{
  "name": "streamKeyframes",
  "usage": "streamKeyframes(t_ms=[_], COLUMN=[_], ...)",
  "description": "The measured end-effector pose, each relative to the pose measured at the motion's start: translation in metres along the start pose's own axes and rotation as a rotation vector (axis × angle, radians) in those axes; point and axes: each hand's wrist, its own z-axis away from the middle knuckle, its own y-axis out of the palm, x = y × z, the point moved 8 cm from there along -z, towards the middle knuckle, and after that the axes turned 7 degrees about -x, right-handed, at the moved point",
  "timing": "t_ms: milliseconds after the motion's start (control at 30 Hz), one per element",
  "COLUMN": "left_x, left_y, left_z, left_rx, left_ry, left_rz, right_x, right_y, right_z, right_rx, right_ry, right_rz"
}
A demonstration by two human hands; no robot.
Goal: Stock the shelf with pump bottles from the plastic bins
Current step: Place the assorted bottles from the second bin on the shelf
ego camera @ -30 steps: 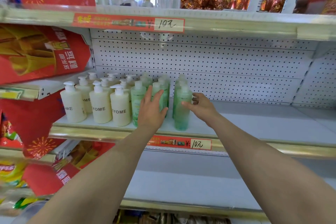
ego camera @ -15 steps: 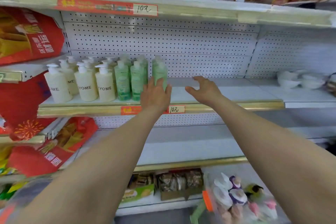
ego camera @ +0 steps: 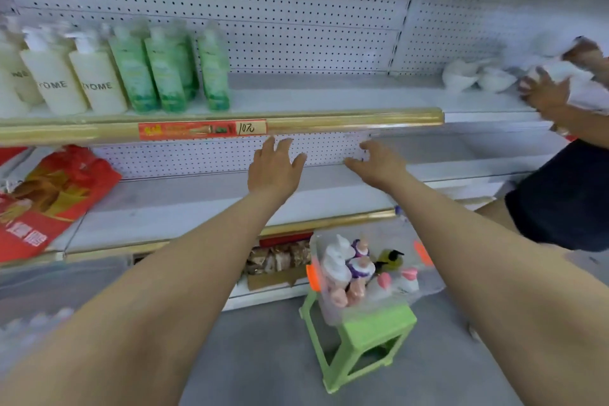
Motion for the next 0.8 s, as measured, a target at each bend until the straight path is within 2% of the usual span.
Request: streamKeyframes(t_ms=[200, 433, 600, 700, 800], left_x=[-0.004, 0.016, 0.052, 0.073, 0.09], left_y=[0.13, 0.256, 0.312, 0.346, 0.375], left_z=[0.02, 0.065, 0.096, 0.104, 0.104], left_rx=[0.15, 0.307, 0.402, 0.444, 0.457], left_ry=[-0.079, -0.314, -0.493, -0.598, -0.652], left_rz=[0.117, 0.147, 0.177, 0.286, 0.321], right_x=[-0.113, -0.222, -0.252, -0.255, -0.25], right_y=[0.046, 0.129, 0.186, 0.22, 0.249], right_z=[-0.02, -0.02, -0.019, -0.02, -0.029], right_rx=[0.156, 0.43, 0.504, 0.541, 0.532], right_ry=[0.041, 0.15, 0.194, 0.257, 0.227], right_rz=[-0.045, -0.068, -0.158, -0.285, -0.331])
